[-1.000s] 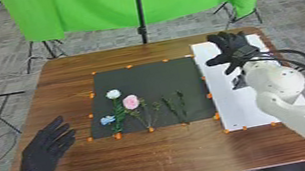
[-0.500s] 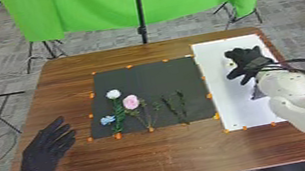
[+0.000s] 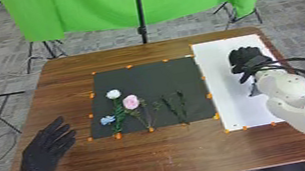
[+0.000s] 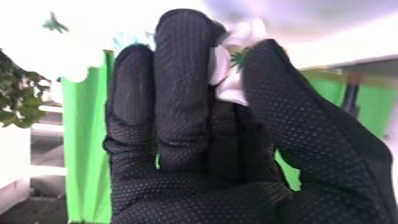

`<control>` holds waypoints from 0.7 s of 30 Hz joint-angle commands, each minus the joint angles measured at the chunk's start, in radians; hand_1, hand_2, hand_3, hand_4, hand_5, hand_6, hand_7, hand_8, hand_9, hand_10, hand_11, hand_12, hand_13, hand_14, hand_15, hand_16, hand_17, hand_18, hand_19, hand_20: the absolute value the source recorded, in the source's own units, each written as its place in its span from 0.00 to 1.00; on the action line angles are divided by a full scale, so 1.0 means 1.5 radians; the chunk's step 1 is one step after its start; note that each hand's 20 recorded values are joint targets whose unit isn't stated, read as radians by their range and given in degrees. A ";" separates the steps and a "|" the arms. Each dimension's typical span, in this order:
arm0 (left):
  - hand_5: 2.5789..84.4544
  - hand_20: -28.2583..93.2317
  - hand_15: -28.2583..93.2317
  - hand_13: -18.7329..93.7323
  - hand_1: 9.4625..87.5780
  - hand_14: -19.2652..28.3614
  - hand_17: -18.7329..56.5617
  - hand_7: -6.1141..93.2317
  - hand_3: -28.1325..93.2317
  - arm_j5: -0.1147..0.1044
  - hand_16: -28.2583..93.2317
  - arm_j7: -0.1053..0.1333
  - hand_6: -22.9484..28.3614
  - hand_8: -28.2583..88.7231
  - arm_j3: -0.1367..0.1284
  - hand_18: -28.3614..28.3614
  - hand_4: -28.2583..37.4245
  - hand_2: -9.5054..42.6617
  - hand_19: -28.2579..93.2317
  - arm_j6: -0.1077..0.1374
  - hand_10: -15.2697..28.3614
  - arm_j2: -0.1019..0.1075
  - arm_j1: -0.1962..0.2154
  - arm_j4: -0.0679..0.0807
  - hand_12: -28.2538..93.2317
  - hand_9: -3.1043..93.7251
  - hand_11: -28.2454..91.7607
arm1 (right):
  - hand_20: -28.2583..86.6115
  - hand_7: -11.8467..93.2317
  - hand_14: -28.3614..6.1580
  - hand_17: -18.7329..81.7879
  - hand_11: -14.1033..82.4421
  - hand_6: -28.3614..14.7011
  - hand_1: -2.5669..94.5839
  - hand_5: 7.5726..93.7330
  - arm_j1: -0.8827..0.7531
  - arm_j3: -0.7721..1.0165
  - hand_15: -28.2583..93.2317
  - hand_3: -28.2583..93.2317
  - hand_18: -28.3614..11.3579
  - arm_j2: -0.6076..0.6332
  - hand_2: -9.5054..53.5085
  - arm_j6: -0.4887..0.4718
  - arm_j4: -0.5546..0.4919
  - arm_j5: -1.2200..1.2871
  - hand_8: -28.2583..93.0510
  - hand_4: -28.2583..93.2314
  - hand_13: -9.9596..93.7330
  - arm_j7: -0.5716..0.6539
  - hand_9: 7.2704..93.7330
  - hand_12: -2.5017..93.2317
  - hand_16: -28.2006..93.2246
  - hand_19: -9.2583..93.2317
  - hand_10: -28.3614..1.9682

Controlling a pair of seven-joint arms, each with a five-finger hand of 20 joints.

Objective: Arrange flowers

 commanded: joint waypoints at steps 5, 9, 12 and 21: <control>0.37 0.31 0.56 0.38 0.18 0.70 0.14 0.26 0.80 -0.001 0.24 0.002 0.53 0.17 -0.003 0.87 0.02 0.19 0.65 0.005 0.63 -0.003 0.018 -0.002 0.37 0.33 0.44 | 0.54 0.53 0.78 0.59 0.32 0.72 0.58 0.73 -0.052 0.045 0.64 0.88 0.34 0.006 0.04 0.080 -0.063 -0.011 0.18 0.00 0.91 -0.039 0.92 0.49 0.43 0.89 0.80; 0.37 0.31 0.56 0.38 0.18 0.70 0.14 0.26 0.80 0.001 0.24 -0.001 0.53 0.17 -0.002 0.87 0.02 0.19 0.65 0.005 0.63 -0.007 0.019 -0.003 0.37 0.33 0.44 | 0.54 0.53 0.78 0.59 0.32 0.73 0.57 0.73 -0.049 0.037 0.65 0.89 0.34 -0.031 0.03 0.102 -0.114 -0.032 0.18 0.00 0.90 -0.087 0.92 0.50 0.44 0.89 0.80; 0.37 0.31 0.56 0.38 0.18 0.70 0.14 0.26 0.80 0.002 0.24 -0.004 0.53 0.17 0.001 0.87 0.02 0.19 0.65 0.001 0.63 -0.009 0.016 -0.002 0.37 0.33 0.44 | 0.54 0.53 0.79 0.58 0.32 0.74 0.56 0.73 -0.038 0.029 0.65 0.91 0.34 -0.067 0.02 0.076 -0.149 -0.019 0.17 0.00 0.89 -0.131 0.93 0.50 0.45 0.90 0.80; 0.37 0.31 0.56 0.38 0.18 0.70 0.14 0.26 0.80 0.001 0.24 -0.004 0.53 0.17 0.009 0.87 0.02 0.19 0.65 0.003 0.63 -0.007 0.010 0.000 0.37 0.33 0.44 | 0.54 0.53 0.79 0.57 0.31 0.75 0.55 0.73 0.040 -0.075 0.65 0.91 0.34 -0.176 0.01 0.042 -0.133 -0.035 0.17 0.00 0.88 -0.200 0.93 0.50 0.47 0.90 0.80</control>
